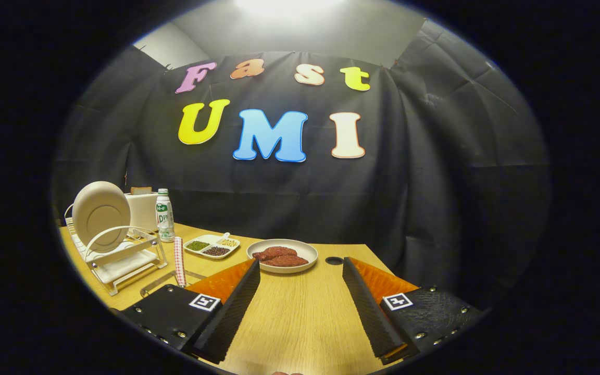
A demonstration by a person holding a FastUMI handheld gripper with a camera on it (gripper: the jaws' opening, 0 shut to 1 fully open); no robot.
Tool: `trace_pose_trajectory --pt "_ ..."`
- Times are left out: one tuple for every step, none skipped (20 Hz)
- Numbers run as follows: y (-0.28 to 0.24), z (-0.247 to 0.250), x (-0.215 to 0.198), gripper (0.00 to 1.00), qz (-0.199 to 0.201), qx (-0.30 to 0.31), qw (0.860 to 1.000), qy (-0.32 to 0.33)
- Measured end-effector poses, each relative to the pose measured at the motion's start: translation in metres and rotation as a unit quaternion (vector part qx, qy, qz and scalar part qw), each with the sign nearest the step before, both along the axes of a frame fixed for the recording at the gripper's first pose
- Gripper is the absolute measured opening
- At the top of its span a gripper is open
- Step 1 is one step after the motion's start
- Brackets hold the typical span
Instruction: Take the plate from the dish rack, then take the spoon from the basket and place it into the plate.
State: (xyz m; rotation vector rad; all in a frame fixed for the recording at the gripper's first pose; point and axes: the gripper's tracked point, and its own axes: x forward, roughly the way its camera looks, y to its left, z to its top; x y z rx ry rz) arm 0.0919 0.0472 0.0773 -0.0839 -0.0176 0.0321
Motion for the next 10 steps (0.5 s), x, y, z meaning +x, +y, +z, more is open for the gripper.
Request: trace_pose_trajectory --pt "0.007 0.009 -0.005 0.98 0.001 -0.003 1.000 0.000" --pt "0.014 0.016 -0.012 0.98 0.002 -0.005 1.000 0.000" --pt "0.020 0.022 -0.018 0.98 0.001 -0.008 1.000 0.001" --pt "0.027 0.029 -0.025 0.98 0.003 -0.009 1.000 0.000" --pt "0.036 0.035 -0.032 0.98 0.004 -0.007 1.000 0.000" --pt "0.046 0.040 -0.039 0.98 0.006 -0.004 1.000 0.002" --pt "0.054 0.044 -0.046 0.98 0.006 -0.001 1.000 0.003" --pt "0.063 0.048 -0.052 0.98 0.006 0.002 1.000 0.005" --pt "0.072 0.050 -0.059 0.98 0.005 0.005 1.000 0.009" --pt "0.082 0.053 -0.065 0.98 0.005 0.007 1.000 0.012"
